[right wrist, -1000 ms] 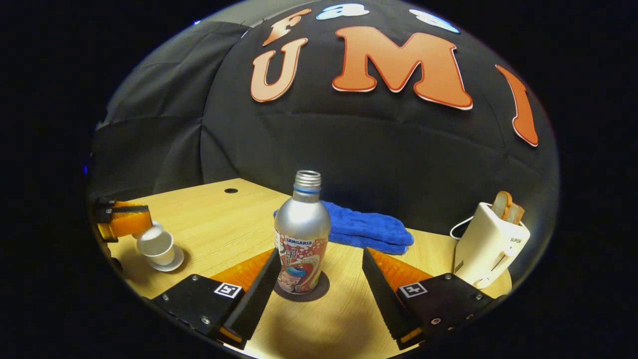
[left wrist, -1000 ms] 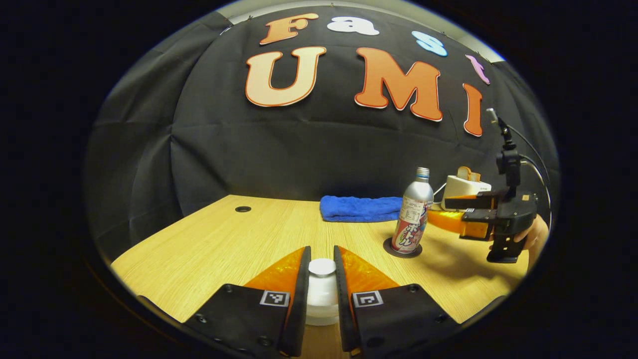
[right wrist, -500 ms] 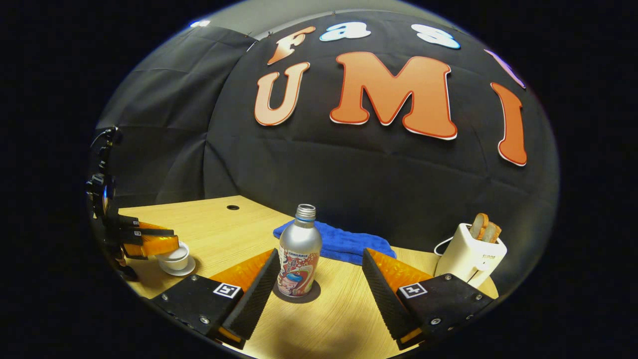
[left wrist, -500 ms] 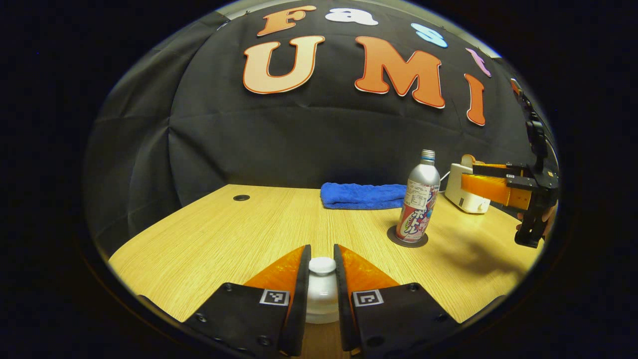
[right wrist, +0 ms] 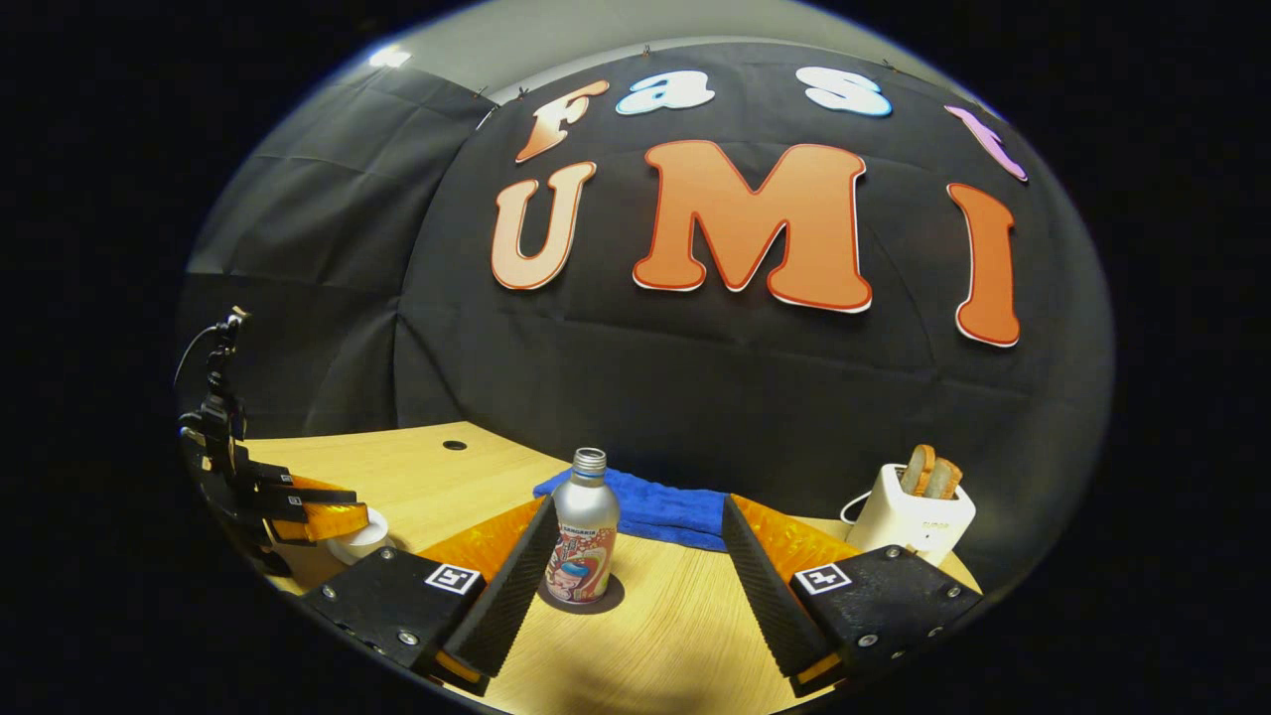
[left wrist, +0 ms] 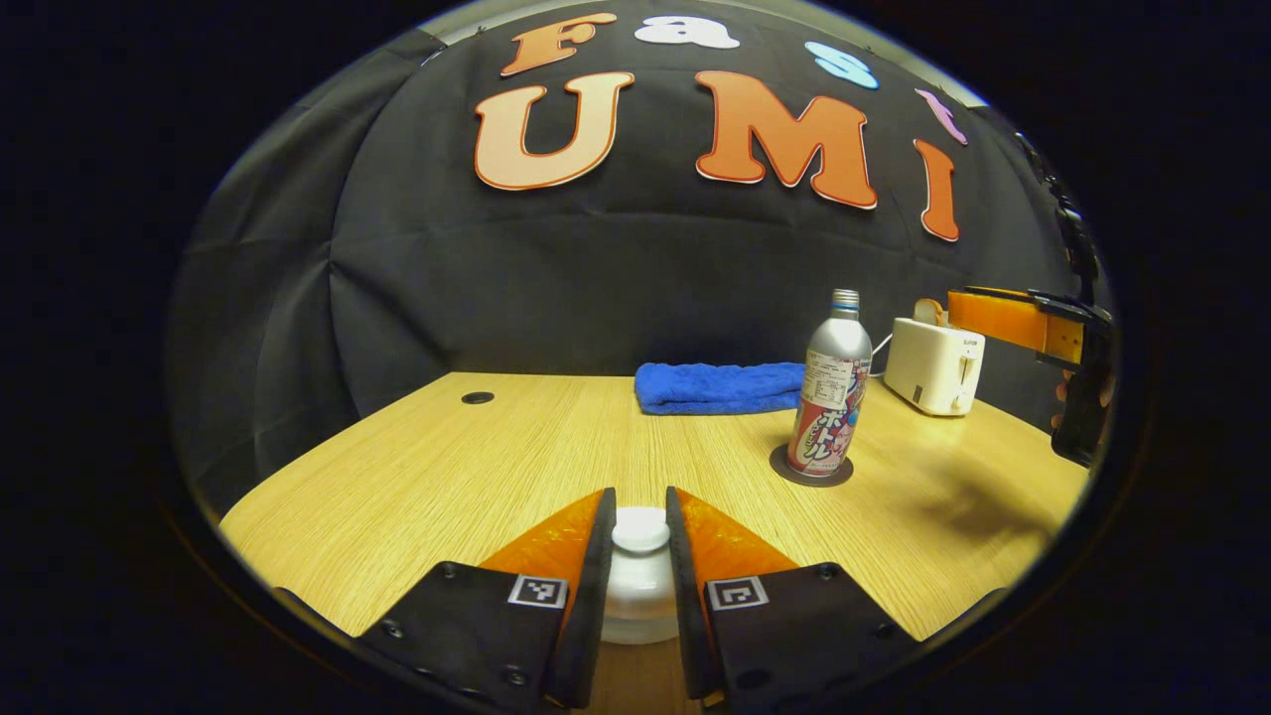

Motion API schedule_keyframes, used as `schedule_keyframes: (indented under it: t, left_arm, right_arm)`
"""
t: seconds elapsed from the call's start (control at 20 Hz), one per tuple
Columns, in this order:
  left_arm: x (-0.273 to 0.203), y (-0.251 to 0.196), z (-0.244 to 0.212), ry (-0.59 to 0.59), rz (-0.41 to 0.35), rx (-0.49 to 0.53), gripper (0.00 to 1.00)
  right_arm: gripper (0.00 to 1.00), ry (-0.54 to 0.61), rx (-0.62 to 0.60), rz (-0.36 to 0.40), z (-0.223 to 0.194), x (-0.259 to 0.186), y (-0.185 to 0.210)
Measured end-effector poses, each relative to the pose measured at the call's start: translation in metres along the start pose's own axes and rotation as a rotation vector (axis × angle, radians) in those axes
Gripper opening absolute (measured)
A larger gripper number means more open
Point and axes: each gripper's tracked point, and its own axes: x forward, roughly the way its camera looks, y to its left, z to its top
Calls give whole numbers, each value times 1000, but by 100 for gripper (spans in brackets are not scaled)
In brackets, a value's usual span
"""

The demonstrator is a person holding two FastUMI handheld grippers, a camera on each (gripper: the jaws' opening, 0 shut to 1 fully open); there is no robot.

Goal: Open the teacup lid with one hand, grasp the water bottle and pour water into the teacup with the other hand; after pouring, place the water bottle on the coaster and then close the teacup lid.

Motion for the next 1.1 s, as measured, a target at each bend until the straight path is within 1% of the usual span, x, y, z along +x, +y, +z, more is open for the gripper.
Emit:
schedule_keyframes:
  t: [0.15, 0.25, 0.3, 0.35, 0.4, 0.5, 0.55, 0.6, 0.65, 0.7, 0.75, 0.8, 0.85, 0.9, 0.95, 1.0, 1.05, 1.1]
  left_arm:
    - [-4, 0, 16, -45, 14, 10, 39]
    - [-8, 0, 35, -96, 26, 30, 47]
    - [-11, -1, 46, -122, 32, 35, 44]
    - [-16, -4, 57, -148, 30, 34, 44]
    - [-20, -5, 68, -175, 33, 31, 46]
    - [-28, -7, 87, -219, 40, 34, 59]
    - [-31, -6, 97, -240, 45, 38, 57]
    - [-33, -10, 106, -260, 38, 36, 64]
    - [-37, -13, 116, -284, 34, 26, 60]
    - [-41, -16, 126, -303, 25, 16, 60]
    - [-44, -19, 133, -311, 24, 11, 63]
    - [-48, -18, 140, -318, 32, 13, 64]
    - [-51, -20, 148, -330, 33, 14, 68]
    - [-55, -22, 154, -346, 35, 10, 66]
    - [-56, -24, 158, -353, 31, 5, 69]
    - [-57, -27, 159, -352, 27, 0, 69]
    - [-57, -29, 160, -350, 25, -5, 80]
    - [-59, -31, 163, -350, 23, -9, 83]
  right_arm:
    - [99, -30, 16, -9, 12, -8, -1]
    - [99, -49, 23, -14, 18, -15, -3]
    - [99, -60, 23, -24, 22, -18, -5]
    - [99, -70, 24, -32, 25, -22, -8]
    - [99, -82, 29, -40, 31, -25, -9]
    - [99, -101, 37, -46, 39, -32, -10]
    - [99, -108, 40, -48, 41, -36, -10]
    - [99, -115, 41, -42, 44, -39, -9]
    - [99, -124, 43, -46, 49, -44, -9]
    - [99, -137, 43, -53, 55, -48, -11]
    - [99, -151, 43, -61, 60, -53, -13]
    - [99, -165, 49, -71, 66, -57, -15]
    - [99, -178, 57, -76, 71, -61, -16]
    - [100, -189, 64, -84, 76, -65, -18]
    - [99, -198, 68, -87, 79, -68, -19]
    - [99, -205, 69, -93, 82, -72, -20]
    - [98, -211, 68, -98, 85, -75, -21]
    - [98, -210, 67, -108, 86, -77, -23]
